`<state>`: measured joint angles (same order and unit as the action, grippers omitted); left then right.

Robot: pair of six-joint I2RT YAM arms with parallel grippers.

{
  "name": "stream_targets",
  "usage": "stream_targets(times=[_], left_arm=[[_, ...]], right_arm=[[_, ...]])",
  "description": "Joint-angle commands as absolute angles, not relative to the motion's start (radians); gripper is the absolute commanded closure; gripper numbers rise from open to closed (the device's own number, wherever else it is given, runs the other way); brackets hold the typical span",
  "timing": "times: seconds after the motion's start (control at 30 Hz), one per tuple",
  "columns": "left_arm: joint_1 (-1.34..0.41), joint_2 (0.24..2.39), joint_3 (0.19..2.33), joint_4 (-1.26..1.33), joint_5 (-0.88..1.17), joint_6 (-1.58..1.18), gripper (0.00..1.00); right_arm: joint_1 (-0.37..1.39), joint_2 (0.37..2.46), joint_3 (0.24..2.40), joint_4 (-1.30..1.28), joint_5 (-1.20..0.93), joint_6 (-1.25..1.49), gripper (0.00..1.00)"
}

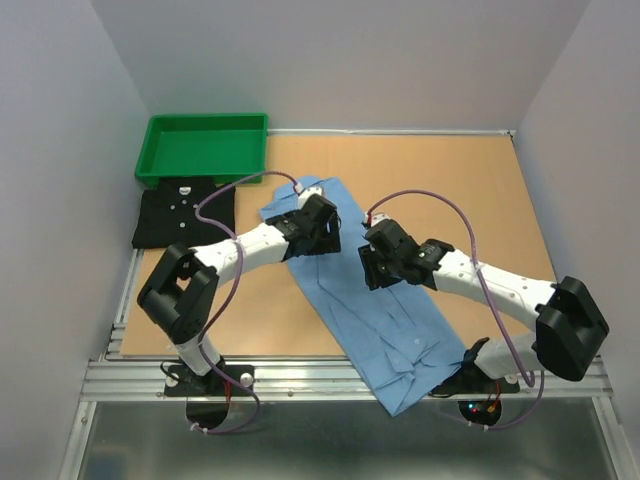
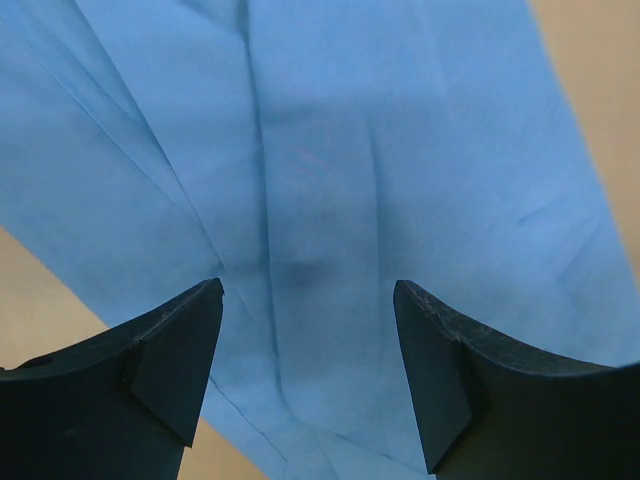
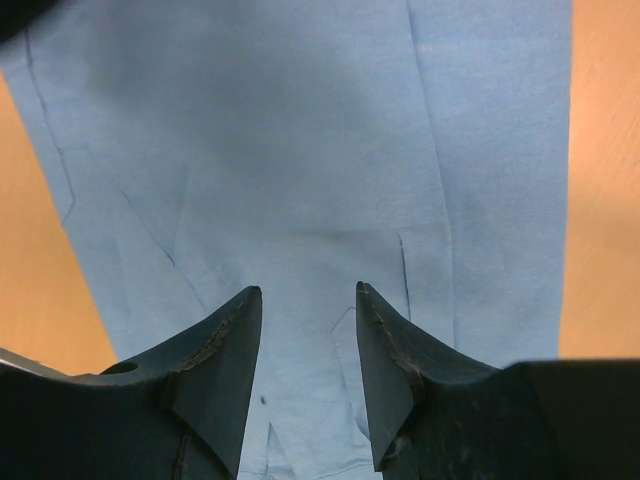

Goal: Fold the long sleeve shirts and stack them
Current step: Fold the shirt

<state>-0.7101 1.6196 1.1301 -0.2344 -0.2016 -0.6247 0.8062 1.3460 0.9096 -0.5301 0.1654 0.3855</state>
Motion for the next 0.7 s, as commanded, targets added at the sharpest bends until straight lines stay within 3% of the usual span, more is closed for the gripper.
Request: stream_targets(times=[0.0,0.3,0.67], left_arm=[[-0.758,1.663,1.088,-0.220,-0.201,-0.701,0.20],[-0.758,1.877,1.212,-0.215,-0.256,-0.637,0.22],[-0.677,2.183,1.576,-0.227,-0.288,-0.388,0.22]], right_arm=[[0.802,1.377,0.896,-0.535,0.172,0.377,0.52],[0.795,1.453,0.804,-0.480,0.141,0.472,0.52],[0.790,1.601,0.756,-0.230,0.072,0.638,0.52]])
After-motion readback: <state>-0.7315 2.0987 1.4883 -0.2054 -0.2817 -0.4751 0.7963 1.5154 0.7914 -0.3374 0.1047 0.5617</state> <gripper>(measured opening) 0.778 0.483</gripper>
